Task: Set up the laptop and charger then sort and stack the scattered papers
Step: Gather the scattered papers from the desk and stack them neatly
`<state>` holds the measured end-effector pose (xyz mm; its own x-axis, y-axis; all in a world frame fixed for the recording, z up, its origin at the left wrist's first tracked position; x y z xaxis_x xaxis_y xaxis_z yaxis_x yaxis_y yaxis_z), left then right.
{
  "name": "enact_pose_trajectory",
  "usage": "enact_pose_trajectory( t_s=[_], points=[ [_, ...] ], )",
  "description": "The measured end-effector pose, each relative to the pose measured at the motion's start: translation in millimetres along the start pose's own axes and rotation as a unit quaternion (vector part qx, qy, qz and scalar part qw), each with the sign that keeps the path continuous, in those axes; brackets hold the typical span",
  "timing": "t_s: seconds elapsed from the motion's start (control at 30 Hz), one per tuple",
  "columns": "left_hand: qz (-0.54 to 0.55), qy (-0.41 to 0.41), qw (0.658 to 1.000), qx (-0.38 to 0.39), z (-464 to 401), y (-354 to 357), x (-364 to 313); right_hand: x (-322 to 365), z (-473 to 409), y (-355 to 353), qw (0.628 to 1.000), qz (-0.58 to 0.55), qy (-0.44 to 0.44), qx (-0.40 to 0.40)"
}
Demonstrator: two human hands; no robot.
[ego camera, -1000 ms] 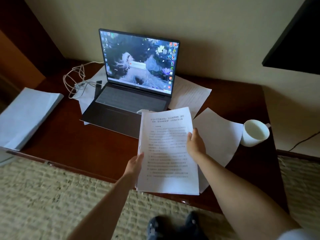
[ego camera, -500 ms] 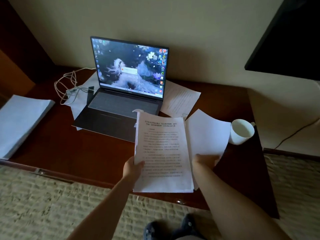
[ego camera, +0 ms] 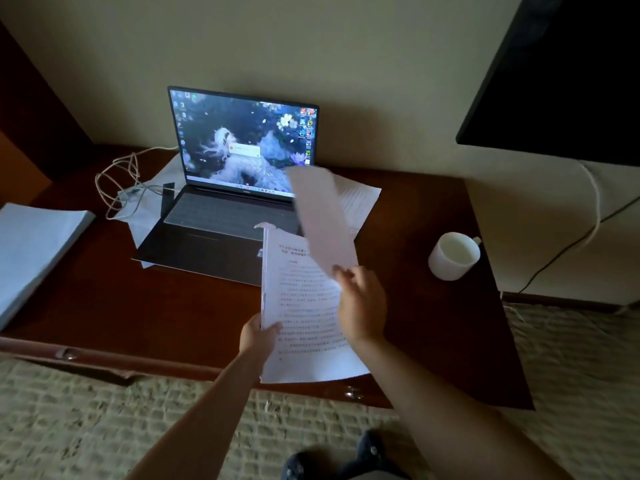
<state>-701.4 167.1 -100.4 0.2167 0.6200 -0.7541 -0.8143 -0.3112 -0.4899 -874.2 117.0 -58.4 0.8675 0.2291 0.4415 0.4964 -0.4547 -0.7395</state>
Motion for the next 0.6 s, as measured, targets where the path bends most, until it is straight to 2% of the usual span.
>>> enact_pose_trajectory(
  t_s=[0.03,0.1,0.17,0.23,0.27,0.33,0.37,0.4,0.47,0.53,0.6],
  points=[
    [0.002,0.001,1.0,0.006,0,0,-1,9,1,0,0.997,0.013,-0.069,0.022],
    [0.013,0.005,1.0,0.013,1,-1,-3,20,8,7,0.982,0.076,-0.15,0.084],
    [0.038,-0.002,0.999,0.019,2,-2,-3,21,15,14,0.976,0.112,-0.137,0.124],
    [0.048,-0.016,0.998,0.022,1,-4,-3,23,13,11,0.986,0.081,-0.109,0.094],
    [0.052,-0.027,0.998,0.023,1,-4,-3,27,6,7,0.993,0.047,-0.09,0.053],
    [0.068,-0.051,0.996,0.029,-1,-5,-1,40,-15,-10,0.997,-0.043,0.015,-0.067],
    [0.073,-0.063,0.995,0.033,-2,-5,0,44,-28,-19,0.982,-0.107,0.094,-0.125],
    [0.077,-0.072,0.994,0.032,-2,-5,0,46,-41,-23,0.955,-0.177,0.194,-0.138],
    [0.091,-0.084,0.992,0.036,-3,-6,3,34,-53,-17,0.907,-0.244,0.341,-0.04],
    [0.136,-0.092,0.985,0.051,0,-8,3,19,-44,-3,0.888,-0.23,0.388,0.089],
    [0.21,-0.139,0.966,0.061,3,-10,0,3,-19,8,0.866,-0.194,0.432,0.16]
  ],
)
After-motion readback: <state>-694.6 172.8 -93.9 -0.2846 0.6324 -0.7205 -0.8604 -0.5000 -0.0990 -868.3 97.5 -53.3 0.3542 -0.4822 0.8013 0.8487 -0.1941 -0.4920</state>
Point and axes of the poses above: each hand's wrist, its own z-axis away from the middle knuckle, its own y-axis out of the palm, x = y × z, the point moved 1 cm from there along -z, towards the middle knuckle, and after that the axes turned 8 degrees about -x, right-handed, at the moved point
